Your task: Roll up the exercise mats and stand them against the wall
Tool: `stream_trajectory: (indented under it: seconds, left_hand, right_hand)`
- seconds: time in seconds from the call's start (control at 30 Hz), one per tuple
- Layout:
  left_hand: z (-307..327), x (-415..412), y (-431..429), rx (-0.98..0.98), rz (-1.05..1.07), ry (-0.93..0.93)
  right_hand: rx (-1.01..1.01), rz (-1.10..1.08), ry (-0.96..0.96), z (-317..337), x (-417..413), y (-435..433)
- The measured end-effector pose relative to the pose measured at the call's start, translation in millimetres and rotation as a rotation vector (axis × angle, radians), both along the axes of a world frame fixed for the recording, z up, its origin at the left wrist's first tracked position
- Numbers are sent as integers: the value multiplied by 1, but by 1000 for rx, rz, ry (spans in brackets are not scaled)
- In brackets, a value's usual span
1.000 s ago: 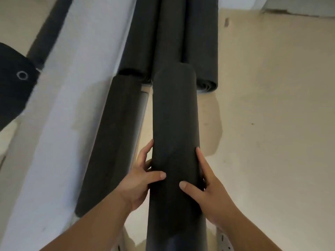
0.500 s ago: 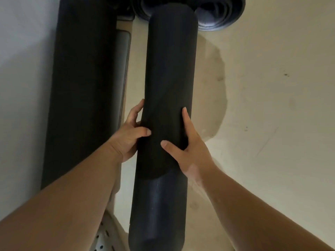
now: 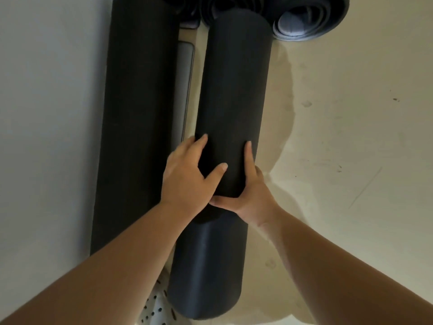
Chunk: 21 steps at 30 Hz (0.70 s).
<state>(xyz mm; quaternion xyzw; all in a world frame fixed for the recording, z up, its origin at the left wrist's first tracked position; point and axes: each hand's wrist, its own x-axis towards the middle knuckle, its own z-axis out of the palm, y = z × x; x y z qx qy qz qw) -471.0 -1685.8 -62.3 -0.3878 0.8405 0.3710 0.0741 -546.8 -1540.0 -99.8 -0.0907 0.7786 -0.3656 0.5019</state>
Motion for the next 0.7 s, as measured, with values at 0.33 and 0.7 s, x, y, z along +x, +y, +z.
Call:
stream_trajectory:
  seconds: [0.33, 0.7]
  left_hand:
    - [-8, -17, -48, -267, -271, -328]
    - [75, -32, -36, -286, -293, -510]
  right_hand:
    - [104, 169, 248, -3, 5, -76]
    - [301, 314, 148, 75, -47, -40]
